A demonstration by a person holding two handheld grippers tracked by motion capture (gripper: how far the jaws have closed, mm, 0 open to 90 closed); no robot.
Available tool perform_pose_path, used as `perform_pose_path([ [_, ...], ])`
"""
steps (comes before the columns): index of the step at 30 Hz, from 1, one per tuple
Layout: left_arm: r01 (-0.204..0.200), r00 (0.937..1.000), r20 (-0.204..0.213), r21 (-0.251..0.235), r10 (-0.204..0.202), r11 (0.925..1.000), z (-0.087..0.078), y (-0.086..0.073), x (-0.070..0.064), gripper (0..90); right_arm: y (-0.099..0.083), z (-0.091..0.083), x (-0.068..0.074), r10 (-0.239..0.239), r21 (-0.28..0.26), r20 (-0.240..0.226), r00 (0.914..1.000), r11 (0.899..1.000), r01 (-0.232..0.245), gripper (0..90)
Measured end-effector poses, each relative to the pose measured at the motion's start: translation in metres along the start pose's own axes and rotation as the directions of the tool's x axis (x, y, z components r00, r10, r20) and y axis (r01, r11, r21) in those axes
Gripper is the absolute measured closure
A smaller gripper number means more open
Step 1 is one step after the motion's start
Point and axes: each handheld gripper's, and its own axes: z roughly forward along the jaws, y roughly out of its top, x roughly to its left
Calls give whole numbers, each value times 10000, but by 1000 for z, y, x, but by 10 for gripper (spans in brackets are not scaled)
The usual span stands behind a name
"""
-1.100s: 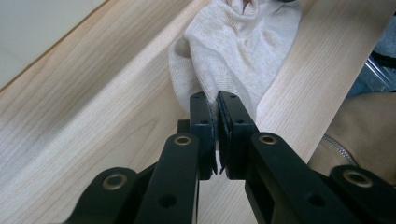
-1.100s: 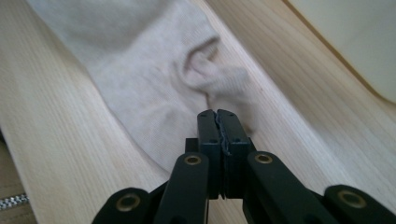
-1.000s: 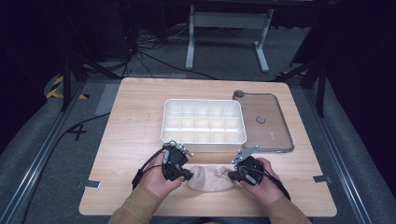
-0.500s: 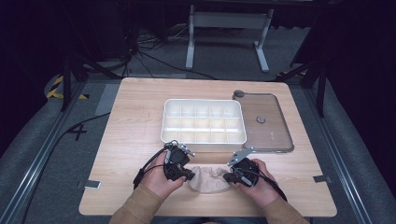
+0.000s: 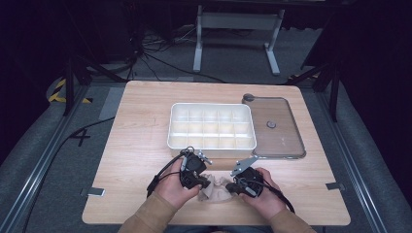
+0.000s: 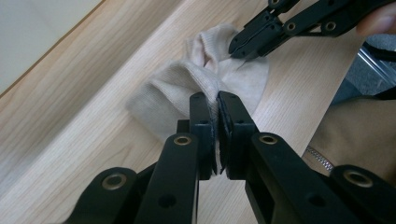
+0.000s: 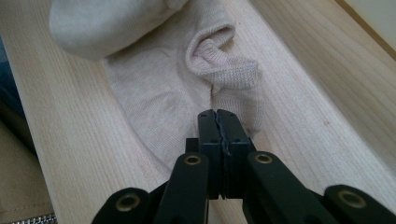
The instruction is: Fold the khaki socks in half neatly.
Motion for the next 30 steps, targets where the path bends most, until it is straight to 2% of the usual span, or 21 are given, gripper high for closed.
perform_pose_path([
  [1,-13,10000,9,123,13,9999,0,1,-1,849,0,0,0,3,2,-7,10000,10000,-3,898],
  [15,-359,9993,114,174,357,9992,11,16,-11,849,0,0,1,36,-16,-5,10000,10000,-36,898],
  [20,-365,9992,186,260,360,9990,17,17,-11,849,-1,1,1,66,-39,18,10000,10000,-66,897],
  [23,-331,9992,226,123,328,9994,20,20,-12,849,-1,1,1,92,-42,25,10000,9999,-92,897],
  [30,-402,9991,146,412,396,9983,32,21,-13,848,-1,0,0,149,-63,-48,9999,9999,-149,896],
])
